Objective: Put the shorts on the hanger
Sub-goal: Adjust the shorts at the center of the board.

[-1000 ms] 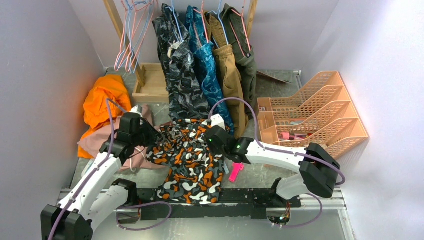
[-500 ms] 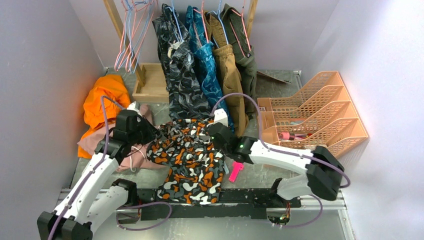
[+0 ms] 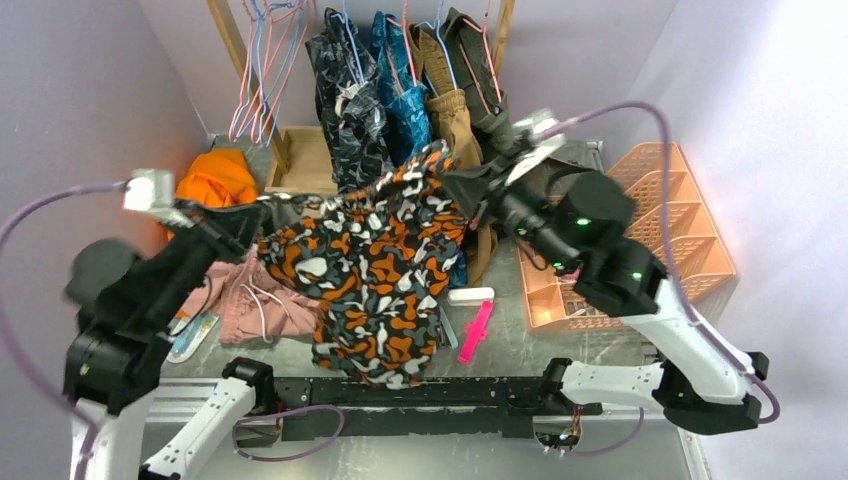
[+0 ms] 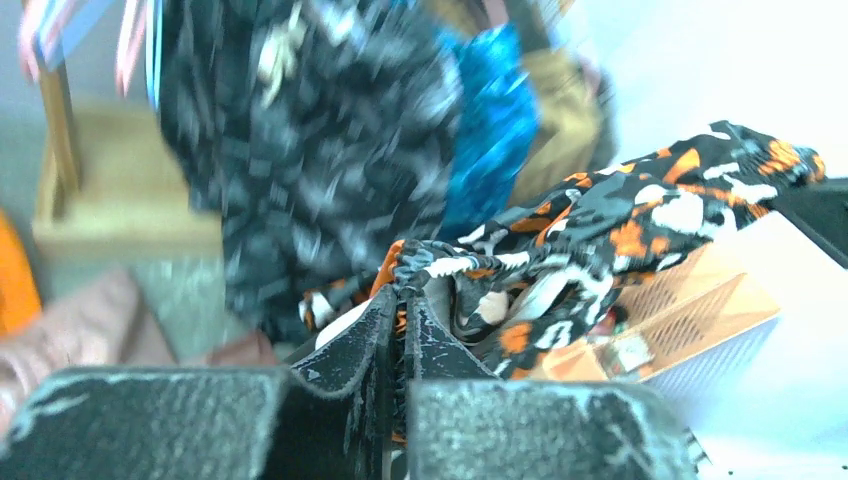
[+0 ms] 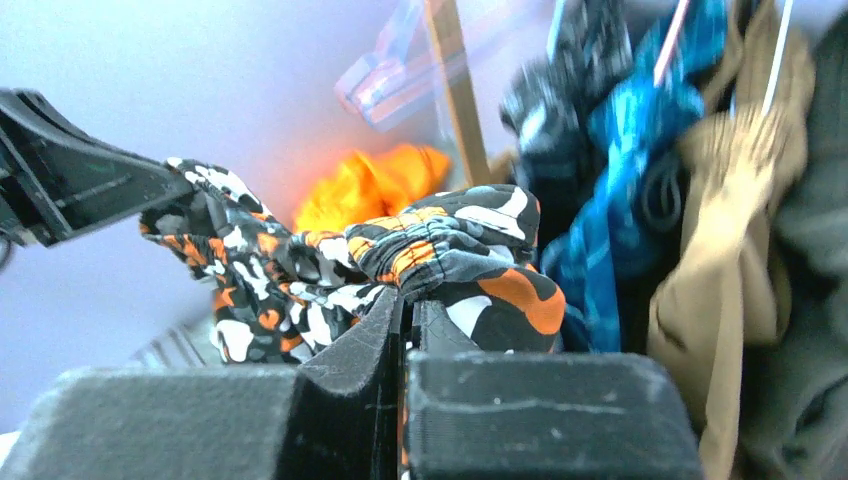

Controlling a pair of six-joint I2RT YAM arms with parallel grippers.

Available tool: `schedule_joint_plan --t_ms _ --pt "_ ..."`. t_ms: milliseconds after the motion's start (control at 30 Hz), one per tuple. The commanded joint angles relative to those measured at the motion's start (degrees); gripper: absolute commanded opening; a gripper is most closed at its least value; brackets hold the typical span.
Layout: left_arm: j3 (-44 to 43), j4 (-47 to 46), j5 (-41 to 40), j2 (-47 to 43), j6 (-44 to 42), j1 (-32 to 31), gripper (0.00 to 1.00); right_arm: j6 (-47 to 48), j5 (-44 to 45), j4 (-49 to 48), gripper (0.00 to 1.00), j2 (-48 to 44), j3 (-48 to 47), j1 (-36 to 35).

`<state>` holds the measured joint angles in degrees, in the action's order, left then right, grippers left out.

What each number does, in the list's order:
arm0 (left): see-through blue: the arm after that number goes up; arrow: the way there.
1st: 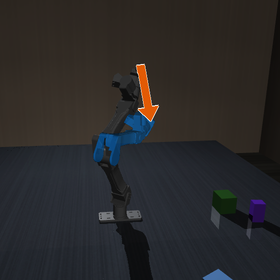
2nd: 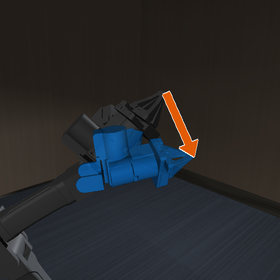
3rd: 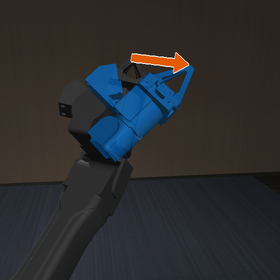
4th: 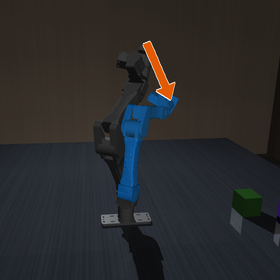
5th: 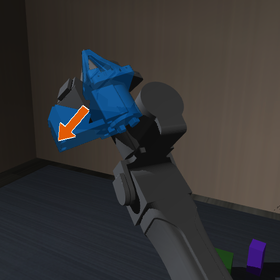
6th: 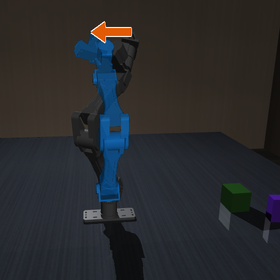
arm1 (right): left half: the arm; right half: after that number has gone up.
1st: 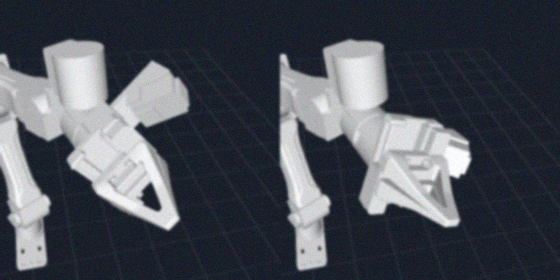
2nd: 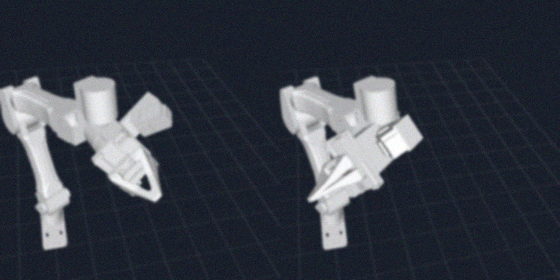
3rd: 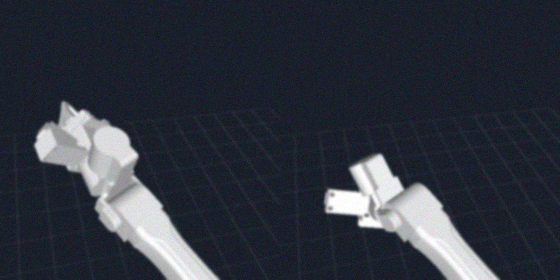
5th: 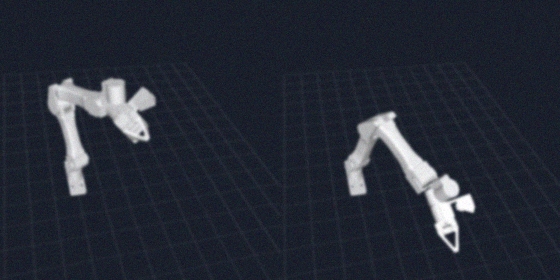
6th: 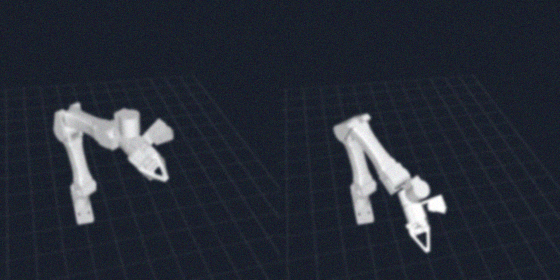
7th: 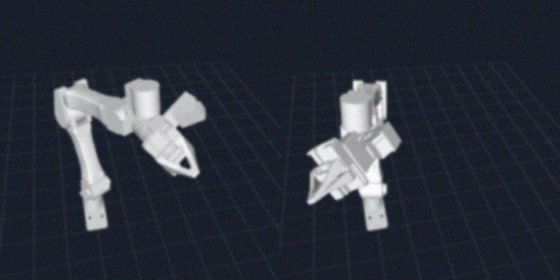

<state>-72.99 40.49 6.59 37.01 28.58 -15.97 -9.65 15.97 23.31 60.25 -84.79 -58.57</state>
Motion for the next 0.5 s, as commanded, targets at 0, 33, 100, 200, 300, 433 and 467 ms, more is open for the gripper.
schedule_joint_plan --t_ms 0,33,100,200,300,433,467 --pt "-2.5 -9.2 3.4 -5.1 -6.4 -0.2 0.07 5.3 -6.6 2.4 0.00 -0.9 -7.9 -0.1" --pt "-0.3 -12.1 4.0 -7.6 -6.5 -0.2 0.07 5.4 -5.4 1.4 0.00 -1.4 -6.5 -0.1" --pt "4.9 -15.6 4.1 -11.2 -5.7 -0.2 0.07 4.3 -1.7 0.6 0.00 -2.4 -1.7 -0.1" --pt "10.6 -16.4 2.6 -14.8 -4.2 -0.2 0.07 2.2 1.3 1.5 0.00 -2.8 5.0 -0.1" --pt "9.8 -16.3 0.8 -14.8 -5.2 -0.2 0.07 2.0 1.6 2.2 0.00 -2.1 5.4 -0.1" --pt "-1.1 -19.6 -0.3 -8.4 -9.6 -0.2 0.07 5.2 -1.4 3.3 0.00 3.4 -8.8 -0.1" --pt "-7.2 -20.7 -0.3 -5.7 -10.4 -0.2 0.07 6.1 -3.7 3.7 0.00 5.4 -15.6 -0.1"
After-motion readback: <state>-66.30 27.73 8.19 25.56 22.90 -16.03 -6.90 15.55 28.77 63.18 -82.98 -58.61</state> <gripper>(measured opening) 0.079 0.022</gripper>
